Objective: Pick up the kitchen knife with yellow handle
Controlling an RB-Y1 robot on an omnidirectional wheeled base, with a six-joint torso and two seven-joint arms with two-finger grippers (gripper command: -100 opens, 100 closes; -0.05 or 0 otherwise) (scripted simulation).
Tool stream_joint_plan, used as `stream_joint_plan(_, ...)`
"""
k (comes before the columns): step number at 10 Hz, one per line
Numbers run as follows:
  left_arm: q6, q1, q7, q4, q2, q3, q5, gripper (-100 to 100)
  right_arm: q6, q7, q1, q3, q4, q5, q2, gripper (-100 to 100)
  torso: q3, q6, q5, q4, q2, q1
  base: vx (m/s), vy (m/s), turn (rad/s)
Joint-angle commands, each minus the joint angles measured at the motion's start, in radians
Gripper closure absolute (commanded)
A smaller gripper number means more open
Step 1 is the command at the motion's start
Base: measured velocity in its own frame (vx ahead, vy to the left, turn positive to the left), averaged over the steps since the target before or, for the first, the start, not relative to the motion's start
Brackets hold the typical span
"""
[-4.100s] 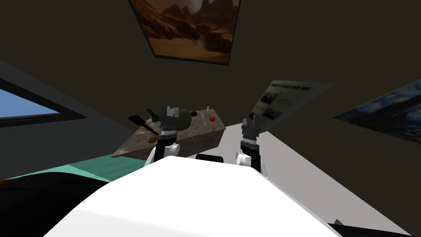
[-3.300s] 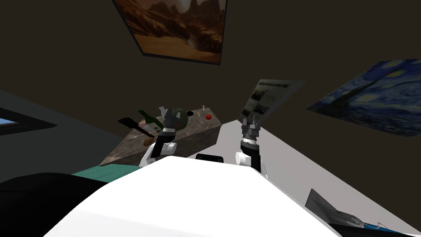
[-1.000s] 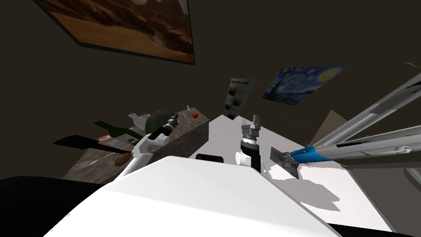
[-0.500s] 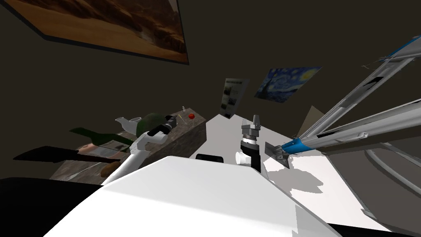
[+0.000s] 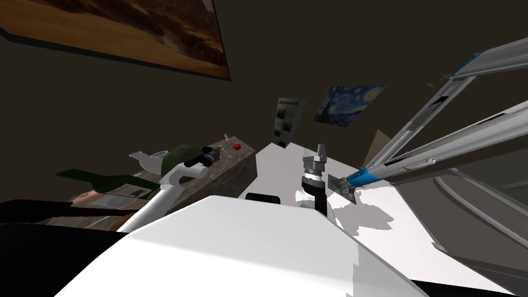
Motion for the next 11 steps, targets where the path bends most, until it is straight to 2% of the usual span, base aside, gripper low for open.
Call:
stream_joint_plan(1, 0.050, -0.011, -0.010, 0.019, 0.021, -0.003, 0.021, -100, 0.000, 0.000, 0.000, 0.000, 0.000, 0.000, 0.000, 0, 0.000, 0.000, 0.000, 0.000, 0.000, 0.000, 0.022, 0.006, -0.077)
stream_joint_plan(2, 0.079, -0.023, -0.030, 0.048, 0.059, -0.008, 0.059, -100, 0.000, 0.000, 0.000, 0.000, 0.000, 0.000, 0.000, 0, 0.000, -0.001, 0.000, 0.000, 0.000, 0.000, 0.026, -0.002, -0.148)
stream_joint_plan(3, 0.103, -0.023, -0.030, 0.048, 0.059, -0.008, 0.059, -100, 0.000, 0.000, 0.000, 0.000, 0.000, 0.000, 0.000, 0, 0.000, 0.000, 0.000, 0.000, 0.000, 0.000, 0.024, 0.005, -0.080)
stream_joint_plan(4, 0.130, -0.035, -0.051, 0.078, 0.096, -0.015, 0.098, -100, 0.000, 0.000, 0.000, 0.000, 0.000, 0.000, 0.000, 0, 0.000, -0.001, 0.000, 0.000, 0.000, 0.000, 0.034, 0.008, -0.162)
stream_joint_plan(5, 0.159, -0.035, -0.051, 0.078, 0.096, -0.015, 0.098, -100, 0.000, 0.000, 0.000, 0.000, 0.000, 0.000, 0.000, 0, 0.000, 0.000, 0.000, 0.000, -0.001, 0.000, 0.032, 0.015, -0.086)
stream_joint_plan(6, 0.190, -0.046, -0.074, 0.107, 0.132, -0.023, 0.137, -100, 0.000, 0.000, 0.000, 0.000, 0.000, 0.000, 0.000, 0, 0.000, -0.001, 0.000, 0.000, -0.001, 0.000, 0.036, 0.008, -0.127)
stream_joint_plan(7, 0.210, -0.046, -0.074, 0.107, 0.132, -0.023, 0.137, -100, 0.000, 0.000, 0.000, 0.000, 0.000, 0.000, 0.000, 0, 0.000, 0.000, 0.000, 0.000, -0.001, 0.000, 0.032, 0.014, -0.065)
stream_joint_plan(8, 0.244, -0.056, -0.098, 0.136, 0.168, -0.032, 0.176, -100, 0.000, 0.000, 0.000, 0.000, 0.000, 0.000, 0.000, 0, 0.000, -0.001, 0.000, 0.000, -0.001, 0.000, 0.044, 0.011, -0.131)
stream_joint_plan(9, 0.257, -0.056, -0.098, 0.136, 0.168, -0.032, 0.176, -100, 0.000, 0.000, 0.000, 0.000, 0.000, 0.000, 0.000, 0, -0.001, 0.000, 0.000, 0.000, -0.001, 0.000, 0.046, 0.014, -0.076)
stream_joint_plan(10, 0.299, -0.066, -0.123, 0.164, 0.202, -0.042, 0.214, -100, 0.000, 0.000, 0.000, 0.000, 0.000, 0.000, 0.000, 0, -0.001, -0.001, 0.000, 0.000, -0.001, 0.000, 0.058, 0.015, -0.113)
stream_joint_plan(11, 0.302, -0.066, -0.123, 0.164, 0.202, -0.042, 0.214, -100, 0.000, 0.000, 0.000, 0.000, 0.000, 0.000, 0.000, 0, -0.001, -0.001, 0.000, -0.001, -0.002, 0.001, 0.046, 0.015, -0.058)
